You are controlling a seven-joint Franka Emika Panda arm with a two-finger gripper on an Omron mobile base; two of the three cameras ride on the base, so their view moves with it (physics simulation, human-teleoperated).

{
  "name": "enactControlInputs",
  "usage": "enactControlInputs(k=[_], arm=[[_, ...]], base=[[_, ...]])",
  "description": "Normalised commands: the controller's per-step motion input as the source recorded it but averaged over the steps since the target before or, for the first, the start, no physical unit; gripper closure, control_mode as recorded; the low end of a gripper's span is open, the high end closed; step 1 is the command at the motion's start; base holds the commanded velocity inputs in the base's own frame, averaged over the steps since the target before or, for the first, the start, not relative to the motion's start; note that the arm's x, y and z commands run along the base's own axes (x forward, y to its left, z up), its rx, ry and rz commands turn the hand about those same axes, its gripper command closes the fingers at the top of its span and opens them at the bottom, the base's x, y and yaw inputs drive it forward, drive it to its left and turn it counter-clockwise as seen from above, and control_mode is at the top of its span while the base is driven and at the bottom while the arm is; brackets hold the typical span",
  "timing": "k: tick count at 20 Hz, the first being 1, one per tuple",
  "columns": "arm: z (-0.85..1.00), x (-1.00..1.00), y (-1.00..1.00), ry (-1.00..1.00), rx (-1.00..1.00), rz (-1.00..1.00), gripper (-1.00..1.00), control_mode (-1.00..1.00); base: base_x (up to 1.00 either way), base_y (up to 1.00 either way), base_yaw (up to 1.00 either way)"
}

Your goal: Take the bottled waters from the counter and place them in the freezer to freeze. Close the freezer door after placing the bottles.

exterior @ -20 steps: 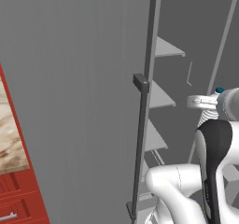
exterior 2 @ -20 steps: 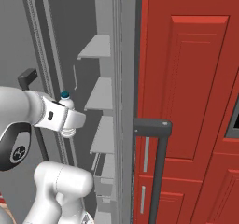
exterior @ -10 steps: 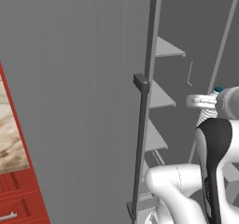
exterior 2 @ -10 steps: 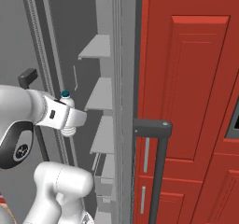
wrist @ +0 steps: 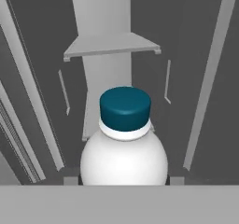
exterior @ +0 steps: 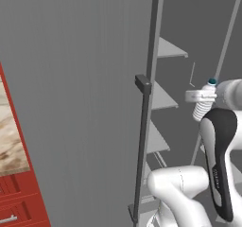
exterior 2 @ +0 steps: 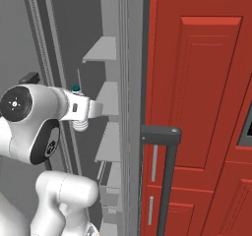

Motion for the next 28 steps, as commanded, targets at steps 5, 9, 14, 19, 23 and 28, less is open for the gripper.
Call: enactControlInputs(k=[5,9,14,19,23,28], arm=[[0.12,0.29,0.0,-0.01,-0.09,0.04,1.0,-1.0],[0.21,0.38,-0.11,0.01,0.0,0.02,1.0,-1.0],[0.35,0.44,-0.01,0.07,-0.01,0.0,1.0,-1.0],[0.33,0.49,0.0,0.08,0.0,0.0,1.0,-1.0],[0.12,0.41,-0.24,0.0,0.0,0.04,1.0,-1.0],[0.1,0.41,-0.01,0.0,-0.04,0.0,1.0,-1.0]], base=[[0.0,0.0,0.0],[0.0,0.0,0.0],[0.0,0.0,0.0],[0.0,0.0,0.0],[0.0,0.0,0.0],[0.0,0.0,0.0]])
